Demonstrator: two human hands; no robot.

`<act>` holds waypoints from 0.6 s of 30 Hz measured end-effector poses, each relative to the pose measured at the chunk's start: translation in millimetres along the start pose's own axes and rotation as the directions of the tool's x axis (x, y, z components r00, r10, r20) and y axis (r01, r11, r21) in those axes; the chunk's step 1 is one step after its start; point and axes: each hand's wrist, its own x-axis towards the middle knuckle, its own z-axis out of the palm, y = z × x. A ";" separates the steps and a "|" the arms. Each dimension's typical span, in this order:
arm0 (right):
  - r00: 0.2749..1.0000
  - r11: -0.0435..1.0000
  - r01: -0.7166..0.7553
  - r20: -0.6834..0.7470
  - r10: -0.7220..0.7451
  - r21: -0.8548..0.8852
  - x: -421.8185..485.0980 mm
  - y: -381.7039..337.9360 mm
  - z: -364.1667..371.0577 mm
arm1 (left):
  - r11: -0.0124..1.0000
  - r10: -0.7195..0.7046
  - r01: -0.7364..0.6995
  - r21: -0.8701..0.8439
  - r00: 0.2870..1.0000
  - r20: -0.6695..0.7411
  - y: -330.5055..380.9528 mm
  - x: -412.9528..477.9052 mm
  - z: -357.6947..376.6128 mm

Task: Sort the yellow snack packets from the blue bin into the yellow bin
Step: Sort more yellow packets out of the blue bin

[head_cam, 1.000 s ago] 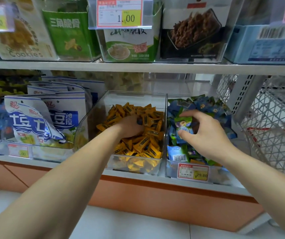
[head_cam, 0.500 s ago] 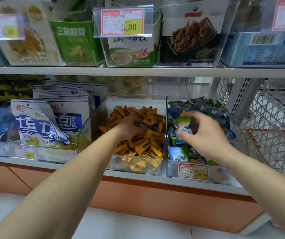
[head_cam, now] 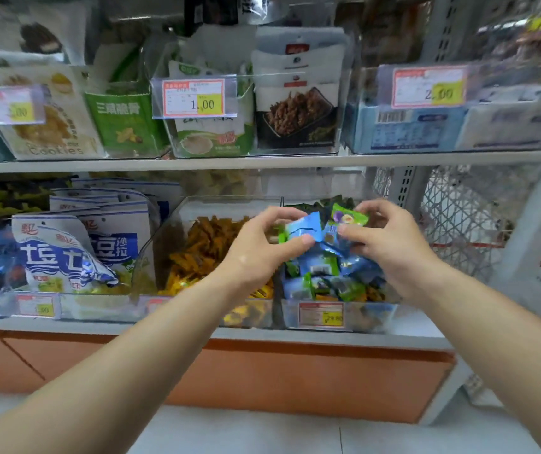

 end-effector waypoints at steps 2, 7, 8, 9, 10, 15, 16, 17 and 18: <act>0.999 0.995 -0.046 0.000 0.046 0.092 -12.5 -0.2 -8.9 | 0.982 -0.064 0.069 -0.177 0.997 0.035 4.0 -6.1 31.5; 0.989 0.977 -0.129 0.098 0.114 0.167 -24.2 2.5 -27.4 | 0.948 -0.115 0.110 -0.299 0.993 -0.001 1.2 -5.5 58.7; 0.983 0.983 -0.141 0.139 0.124 0.122 -22.4 4.9 -30.2 | 0.966 -0.101 0.093 -0.241 0.995 -0.020 -0.2 -2.8 59.3; 0.974 0.989 -0.143 0.184 0.132 0.046 -20.1 7.6 -32.6 | 0.981 -0.089 0.080 -0.174 0.995 -0.045 -1.9 0.3 59.6; 0.968 0.991 -0.121 0.213 0.130 -0.055 -16.9 11.0 -35.4 | 0.991 -0.086 0.077 -0.110 0.993 -0.078 -4.5 5.4 58.6; 0.998 0.842 0.062 0.018 -0.062 -0.535 4.6 33.7 -58.9 | 0.956 -0.029 0.070 0.284 0.989 -0.146 -16.9 61.1 52.6; 0.995 0.804 0.074 -0.006 -0.097 -0.590 7.9 39.0 -64.2 | 0.939 0.008 0.040 0.341 0.990 -0.138 -18.4 76.1 52.7; 0.991 0.767 0.094 -0.013 -0.132 -0.635 10.5 44.8 -69.0 | 0.922 0.038 0.013 0.388 0.992 -0.123 -19.7 90.7 54.1; 0.986 0.725 0.122 -0.003 -0.168 -0.677 12.5 49.7 -73.0 | 0.902 0.048 -0.001 0.432 0.994 -0.097 -21.9 105.0 56.8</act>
